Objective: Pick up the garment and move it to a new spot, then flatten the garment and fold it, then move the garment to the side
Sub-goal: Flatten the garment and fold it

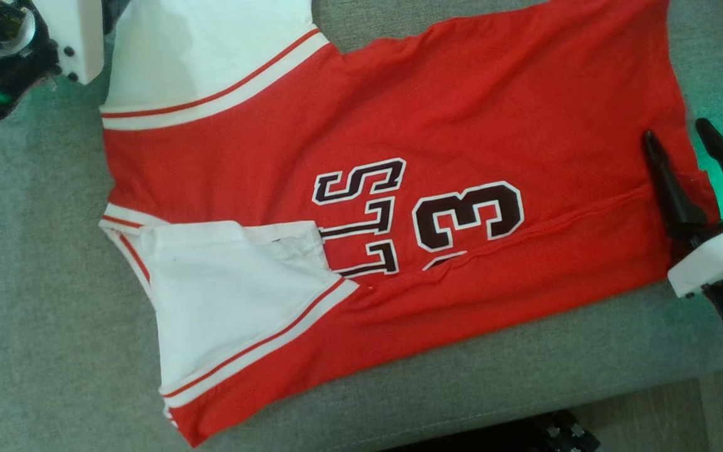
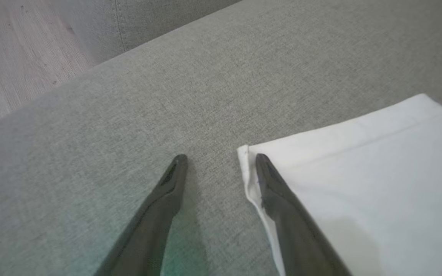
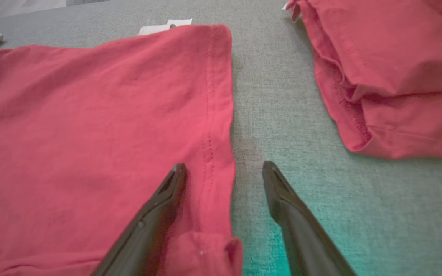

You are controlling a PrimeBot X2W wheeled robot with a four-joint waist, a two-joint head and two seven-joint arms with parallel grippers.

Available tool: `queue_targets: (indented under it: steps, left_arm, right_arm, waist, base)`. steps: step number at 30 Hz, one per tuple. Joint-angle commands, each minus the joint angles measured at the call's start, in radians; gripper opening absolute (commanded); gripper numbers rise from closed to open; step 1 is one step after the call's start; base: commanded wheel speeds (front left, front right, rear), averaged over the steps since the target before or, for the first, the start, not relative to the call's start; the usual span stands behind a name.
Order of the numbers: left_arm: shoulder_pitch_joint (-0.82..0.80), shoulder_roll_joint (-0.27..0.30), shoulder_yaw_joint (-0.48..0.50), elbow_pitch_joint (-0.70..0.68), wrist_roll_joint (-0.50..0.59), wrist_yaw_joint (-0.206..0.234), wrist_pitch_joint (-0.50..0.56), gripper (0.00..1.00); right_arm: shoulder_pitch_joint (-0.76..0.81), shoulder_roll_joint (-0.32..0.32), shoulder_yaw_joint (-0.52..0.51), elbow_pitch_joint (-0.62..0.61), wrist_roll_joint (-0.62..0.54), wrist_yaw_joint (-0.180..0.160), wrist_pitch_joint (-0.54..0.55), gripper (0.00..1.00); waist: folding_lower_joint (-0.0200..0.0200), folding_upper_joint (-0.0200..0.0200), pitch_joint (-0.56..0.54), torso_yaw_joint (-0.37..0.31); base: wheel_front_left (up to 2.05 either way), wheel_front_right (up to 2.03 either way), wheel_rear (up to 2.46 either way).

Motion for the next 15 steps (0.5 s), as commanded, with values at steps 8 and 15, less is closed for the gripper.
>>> queue_targets:
  steps: [8,15]
  left_arm:
    - [-0.047,0.064,-0.038,-0.045,-0.053,0.002,-0.015,0.0]
    - [-0.079,0.071,-0.099,-0.087,-0.056,0.002,-0.099,0.0]
  right_arm:
    - [-0.048,-0.039,-0.01,-0.013,0.017,0.007,-0.018,1.0]
    - [-0.198,-0.089,-0.01,0.087,0.08,0.007,0.027,1.0]
  waist:
    - [0.0,0.0,-0.007,0.01]
    - [0.0,0.0,-0.03,0.048]
  base:
    - [0.0,0.0,0.0]
    - [0.0,0.0,0.0]
